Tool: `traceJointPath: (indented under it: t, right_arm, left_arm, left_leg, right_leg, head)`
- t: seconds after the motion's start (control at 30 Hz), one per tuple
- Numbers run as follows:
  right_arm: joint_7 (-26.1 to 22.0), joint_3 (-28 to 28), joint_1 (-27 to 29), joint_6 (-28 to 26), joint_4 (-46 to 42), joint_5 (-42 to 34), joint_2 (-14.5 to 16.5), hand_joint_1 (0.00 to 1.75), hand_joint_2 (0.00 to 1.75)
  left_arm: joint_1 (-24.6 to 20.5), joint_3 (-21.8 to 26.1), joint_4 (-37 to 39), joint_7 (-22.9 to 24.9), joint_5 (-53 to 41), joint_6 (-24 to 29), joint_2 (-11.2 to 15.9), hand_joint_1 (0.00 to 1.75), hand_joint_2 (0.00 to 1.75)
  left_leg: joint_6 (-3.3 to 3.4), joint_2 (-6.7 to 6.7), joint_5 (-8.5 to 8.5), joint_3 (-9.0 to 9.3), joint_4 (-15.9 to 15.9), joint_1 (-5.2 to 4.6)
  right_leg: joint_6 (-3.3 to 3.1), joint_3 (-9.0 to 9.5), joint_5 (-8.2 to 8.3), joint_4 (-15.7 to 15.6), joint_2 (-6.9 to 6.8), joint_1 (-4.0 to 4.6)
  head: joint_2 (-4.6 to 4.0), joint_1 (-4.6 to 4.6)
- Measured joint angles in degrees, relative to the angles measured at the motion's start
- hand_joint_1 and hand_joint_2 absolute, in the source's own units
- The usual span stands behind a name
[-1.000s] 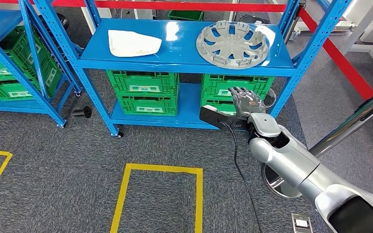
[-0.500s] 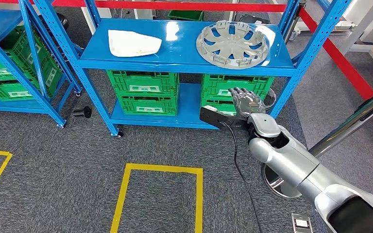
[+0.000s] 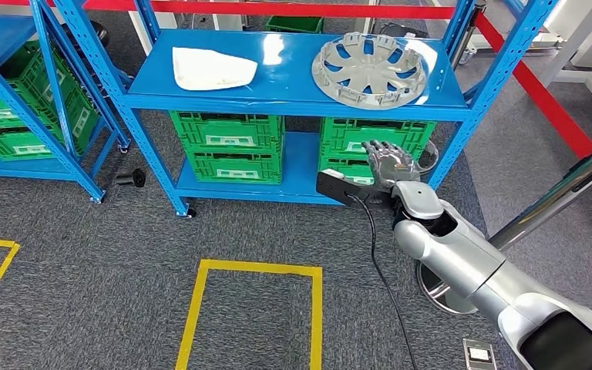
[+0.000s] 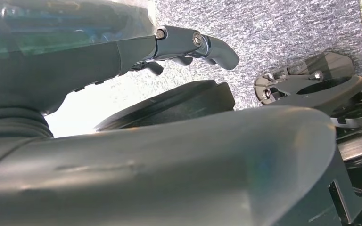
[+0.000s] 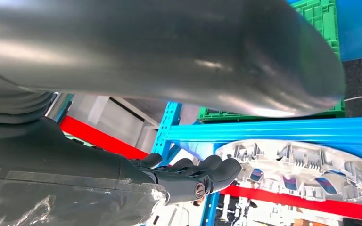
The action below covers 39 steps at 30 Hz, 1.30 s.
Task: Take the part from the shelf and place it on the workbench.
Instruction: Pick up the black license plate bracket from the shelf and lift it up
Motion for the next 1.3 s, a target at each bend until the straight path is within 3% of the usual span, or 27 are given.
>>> traceJointPath:
  t: [0.17,0.23,0.3,0.33,0.37,0.43,0.5,0.53,0.63,0.7,0.8,0.83,0.87,0.9,0.97,1.03,1.1,1.2,1.3]
  right_arm:
    - [0.0,-0.2,0.0,-0.1,0.0,0.0,0.1,0.0,0.0]
    - [0.0,-0.4,0.0,-0.2,0.0,0.2,0.0,0.0,0.0]
    - [0.0,-0.4,0.2,-0.2,0.0,0.2,0.0,0.0,0.0]
    - [0.0,-0.4,0.4,-0.2,0.0,0.2,0.0,0.0,0.0]
    - [0.0,-0.4,0.5,-0.2,0.0,0.2,0.0,0.0,0.0]
    - [0.0,-0.4,0.6,-0.2,0.0,0.3,0.0,0.0,0.0]
    - [-0.1,-0.4,0.6,-0.3,0.0,0.5,0.0,0.0,0.0]
    - [-0.1,-0.4,0.6,-0.3,0.0,0.5,0.1,0.0,0.0]
    - [-0.2,-0.5,0.9,-0.4,0.0,0.7,0.1,0.0,0.0]
    - [-0.2,-0.6,0.8,-0.4,0.0,0.7,0.1,0.0,0.0]
    - [-0.2,-0.7,1.0,-0.4,0.0,0.7,0.1,0.0,0.0]
    - [-0.2,-0.6,1.1,-0.4,0.0,0.7,0.1,0.0,0.0]
    - [-0.2,-0.6,1.2,-0.4,0.0,0.7,0.1,0.0,0.0]
    - [-0.2,-0.5,1.2,-0.4,0.0,0.7,0.1,0.0,0.0]
    - [-0.2,-0.6,1.1,-0.4,0.0,0.8,0.1,0.0,0.0]
    - [-0.3,-0.6,1.0,-0.4,0.1,0.8,0.1,0.0,0.0]
    - [-0.3,-0.5,1.0,-0.5,0.1,0.8,0.2,0.0,0.0]
    - [-0.3,-0.8,0.9,-0.5,-0.1,0.9,0.1,0.0,0.0]
    - [-0.3,-0.8,1.0,-0.6,-0.1,0.9,0.1,0.0,0.0]
  left_arm:
    - [-0.1,0.0,0.0,0.1,0.0,0.0,0.0,0.0,0.0]
    - [-0.2,0.0,0.0,0.1,0.0,0.0,-0.1,0.0,0.0]
    - [-0.2,0.0,0.0,0.1,0.0,0.0,-0.1,0.0,0.0]
    - [-0.2,0.0,0.0,0.1,0.0,0.0,-0.1,0.0,0.0]
    - [-0.1,0.0,0.0,0.1,0.0,0.0,-0.1,0.0,0.0]
    - [-0.1,0.0,0.0,0.1,0.0,0.0,-0.1,0.0,0.0]
    - [-0.1,0.0,0.0,0.1,0.0,0.0,-0.1,0.0,0.0]
    - [-0.2,0.0,0.0,0.1,-0.1,0.0,-0.1,0.0,0.0]
    - [-0.2,0.0,0.1,0.1,-0.1,0.0,-0.1,0.0,0.0]
    - [-0.2,0.0,0.1,0.1,-0.1,0.0,-0.1,0.0,0.0]
    - [-0.1,0.0,0.1,0.1,-0.1,0.0,-0.1,0.0,0.0]
    - [-0.1,0.0,0.1,0.1,-0.1,0.0,-0.1,0.0,0.0]
    - [-0.1,0.0,0.1,0.1,-0.1,0.0,-0.1,0.0,0.0]
    - [-0.1,0.0,0.1,0.1,-0.1,0.0,-0.1,0.0,0.0]
    - [-0.1,0.0,0.1,0.1,-0.1,0.0,-0.1,0.0,0.0]
    - [-0.1,0.0,0.1,0.1,-0.1,0.0,0.0,0.0,0.0]
    - [-0.1,0.0,0.2,0.1,-0.1,0.0,0.0,0.0,0.0]
    - [-0.2,0.0,0.2,0.0,-0.1,0.1,-0.1,0.0,0.0]
    - [-0.1,0.0,0.2,-0.2,-0.1,0.1,-0.1,0.0,0.0]
  left_leg:
    - [0.78,0.09,0.33,0.34,-1.0,0.36]
    - [1.07,0.18,0.57,0.62,-1.6,0.74]
    - [1.12,0.19,0.47,0.65,-1.6,0.86]
    - [1.07,0.19,0.35,0.72,-1.6,0.93]
    - [0.93,0.17,0.17,0.86,-1.5,1.03]
    - [0.39,0.11,-0.43,1.32,-1.3,1.32]
    - [-0.37,0.07,-1.06,1.52,-0.9,1.4]
    - [-0.74,0.09,-1.25,1.44,-0.7,1.37]
    - [-1.67,0.2,-1.57,1.18,-0.7,1.4]
    - [-2.28,0.32,-2.84,0.35,1.3,1.46]
    - [-2.82,0.4,-6.88,-4.88,12.0,1.54]
    - [-2.86,0.4,-7.33,-6.64,14.9,1.55]
    - [-2.81,0.4,-6.62,-7.58,15.9,1.55]
    - [-2.68,0.4,-4.69,-7.52,14.5,1.54]
    - [-2.15,0.38,0.26,-5.41,8.0,1.44]
    - [-1.48,0.34,2.57,-3.38,3.2,1.15]
    - [-0.83,0.34,2.12,-2.85,2.2,0.9]
    - [0.05,0.34,1.22,-2.0,0.1,1.41]
    - [0.49,0.29,0.89,-1.54,-0.6,1.59]
  right_leg:
    - [0.65,-0.34,-0.49,0.5,-0.01,-0.01]
    - [1.0,-3.0,-2.69,5.4,-0.17,-0.1]
    - [1.31,-7.63,-5.12,13.0,-0.24,-0.39]
    - [1.46,-9.48,-5.19,15.5,-0.25,-0.55]
    - [1.59,-10.37,-3.97,15.8,-0.26,-0.69]
    - [1.77,-9.23,1.21,10.2,-0.35,-0.9]
    - [1.67,-6.98,4.37,3.9,-0.42,-0.79]
    - [1.43,-6.39,4.59,2.2,-0.38,-0.67]
    - [0.32,-6.11,3.75,1.6,-0.13,-0.55]
    - [-0.38,-5.64,3.56,1.3,-0.19,-0.77]
    - [-1.19,-4.73,2.93,1.2,-0.26,-0.7]
    - [-1.3,-4.4,2.67,1.2,-0.23,-0.62]
    - [-1.32,-4.01,2.39,1.2,-0.17,-0.55]
    - [-1.28,-3.55,2.06,1.3,-0.09,-0.49]
    - [-1.03,-2.48,1.3,1.2,0.03,-0.4]
    - [-0.55,-2.0,0.82,1.2,0.15,-0.3]
    - [0.0,-2.22,0.74,1.1,0.19,-0.25]
    - [0.88,-3.27,-0.49,2.7,-0.11,-0.21]
    - [1.43,-8.59,-3.97,11.9,-0.23,-0.3]
  head:
    - [0.0,0.08]
    - [0.0,0.45]
    - [0.0,0.82]
    - [0.0,0.95]
    - [0.0,1.04]
    - [0.0,1.24]
    - [0.0,1.5]
    - [0.0,1.55]
    - [-0.01,1.26]
    - [0.0,0.82]
    - [0.0,-0.13]
    - [0.0,-0.36]
    - [0.0,-0.52]
    - [0.0,-0.65]
    - [0.0,-0.83]
    - [0.0,-0.97]
    - [0.0,-1.06]
    - [0.0,-0.75]
    - [0.0,0.21]
